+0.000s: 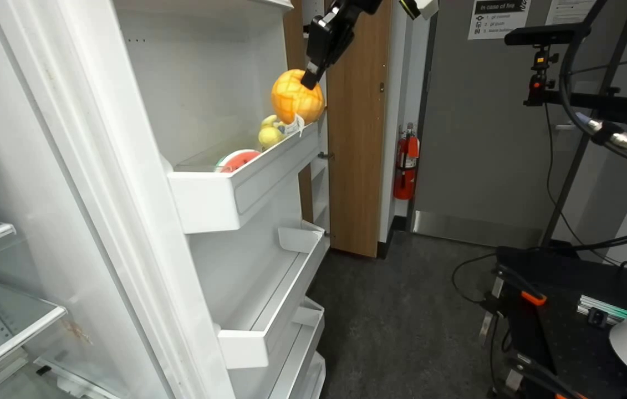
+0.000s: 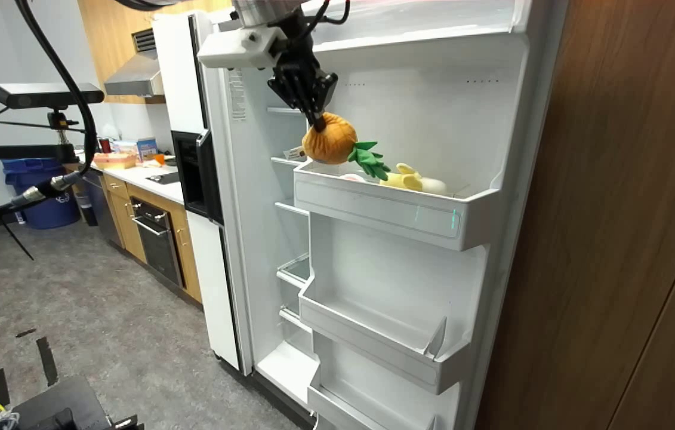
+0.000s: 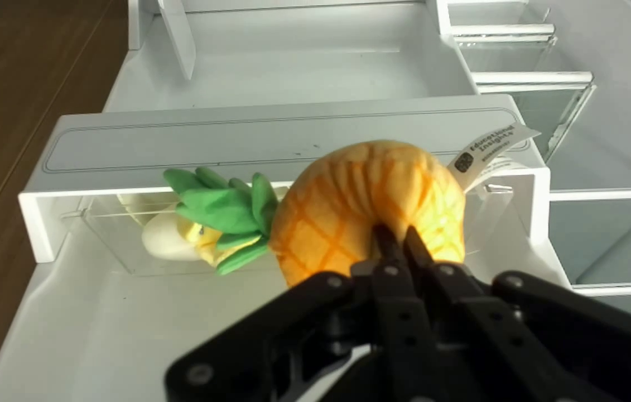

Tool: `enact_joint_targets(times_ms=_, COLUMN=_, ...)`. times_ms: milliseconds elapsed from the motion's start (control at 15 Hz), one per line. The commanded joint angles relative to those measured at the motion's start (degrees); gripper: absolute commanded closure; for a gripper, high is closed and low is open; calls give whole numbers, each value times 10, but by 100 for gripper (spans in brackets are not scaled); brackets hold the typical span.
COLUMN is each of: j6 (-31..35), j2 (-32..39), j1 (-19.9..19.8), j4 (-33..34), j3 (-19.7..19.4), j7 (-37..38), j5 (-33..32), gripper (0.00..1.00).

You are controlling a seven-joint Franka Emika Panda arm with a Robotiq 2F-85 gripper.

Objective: Pick up the pineapple plush toy.

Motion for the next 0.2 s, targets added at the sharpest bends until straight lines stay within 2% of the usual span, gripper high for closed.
enact_joint_targets(times_ms=0, j6=-14, j2=-19, j1=8, j4=-6, j3=-8, j7=-10, j5=3, gripper=99)
enact_joint_targets(times_ms=133, j6=-12, j2=-18, j1=8, j4=-6, j3=-8, j7=-10, j5=4, gripper=99)
